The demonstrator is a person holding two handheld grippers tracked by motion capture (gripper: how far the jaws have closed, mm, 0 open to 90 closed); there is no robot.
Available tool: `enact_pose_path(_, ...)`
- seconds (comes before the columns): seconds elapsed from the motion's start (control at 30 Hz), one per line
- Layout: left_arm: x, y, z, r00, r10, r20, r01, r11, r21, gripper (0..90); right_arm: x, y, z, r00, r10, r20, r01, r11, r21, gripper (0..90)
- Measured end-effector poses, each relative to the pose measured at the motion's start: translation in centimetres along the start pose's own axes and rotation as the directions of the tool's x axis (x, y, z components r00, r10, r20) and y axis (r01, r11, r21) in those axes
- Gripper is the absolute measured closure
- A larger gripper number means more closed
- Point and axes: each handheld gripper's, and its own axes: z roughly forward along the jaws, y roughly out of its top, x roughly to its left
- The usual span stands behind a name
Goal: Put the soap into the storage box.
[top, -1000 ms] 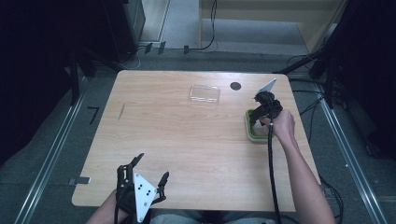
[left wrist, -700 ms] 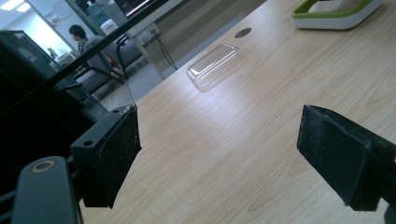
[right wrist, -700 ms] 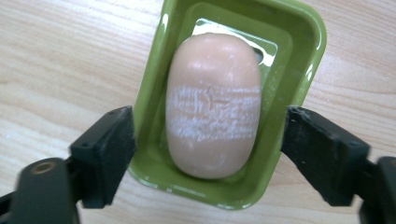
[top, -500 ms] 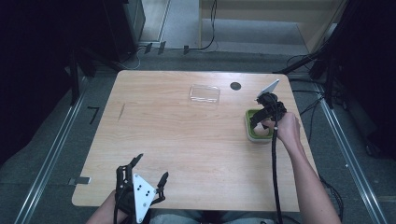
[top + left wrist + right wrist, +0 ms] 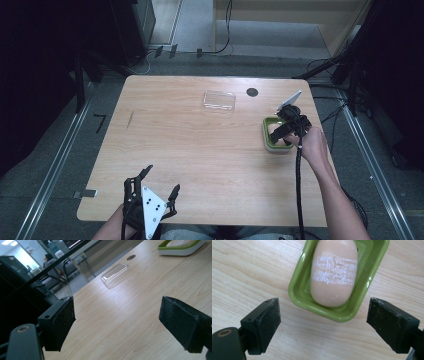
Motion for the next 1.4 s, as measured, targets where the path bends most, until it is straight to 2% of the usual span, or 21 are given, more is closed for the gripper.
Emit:
enact_pose_path(0.57, 0.0, 0.0, 0.0, 1.0, -0.001, 0.0, 0.001, 1.0, -0.001, 14.0, 1.4, -4.2, -1.5, 0.9983, -0.058, 0.013, 0.058, 0.998, -0.038, 11.9)
enact_pose_path(0.9, 0.0, 0.0, 0.0, 1.0, -0.004, 0.001, 0.004, 1.0, -0.004, 14.0, 2.1, -6.6, -1.7, 0.9968, -0.078, 0.016, 0.079, 0.996, -0.039, 12.1)
enact_pose_path(1.07, -0.1, 0.0, 0.1, 1.0, -0.004, 0.002, 0.004, 1.0, -0.005, 14.0, 2.2, -7.8, -1.4, 0.9956, -0.093, 0.007, 0.093, 0.995, -0.034, 12.3)
enact_pose_path(1.23, -0.1, 0.1, 0.1, 1.0, -0.004, 0.002, 0.004, 1.0, -0.005, 14.0, 2.1, -9.0, -1.1, 0.996, -0.089, -0.003, 0.089, 0.996, -0.027, 12.8)
enact_pose_path(1.3, -0.1, 0.1, 0.1, 1.0, -0.006, 0.001, 0.006, 1.0, -0.005, 14.0, 2.1, -9.7, -0.6, 0.9967, -0.079, -0.017, 0.079, 0.997, -0.018, 13.3)
enact_pose_path(1.4, -0.1, 0.1, 0.1, 1.0, -0.002, 0.002, 0.002, 1.0, -0.006, 14.0, 2.1, -10.7, 0.2, 0.9968, -0.078, -0.012, 0.078, 0.997, 0.003, 13.5)
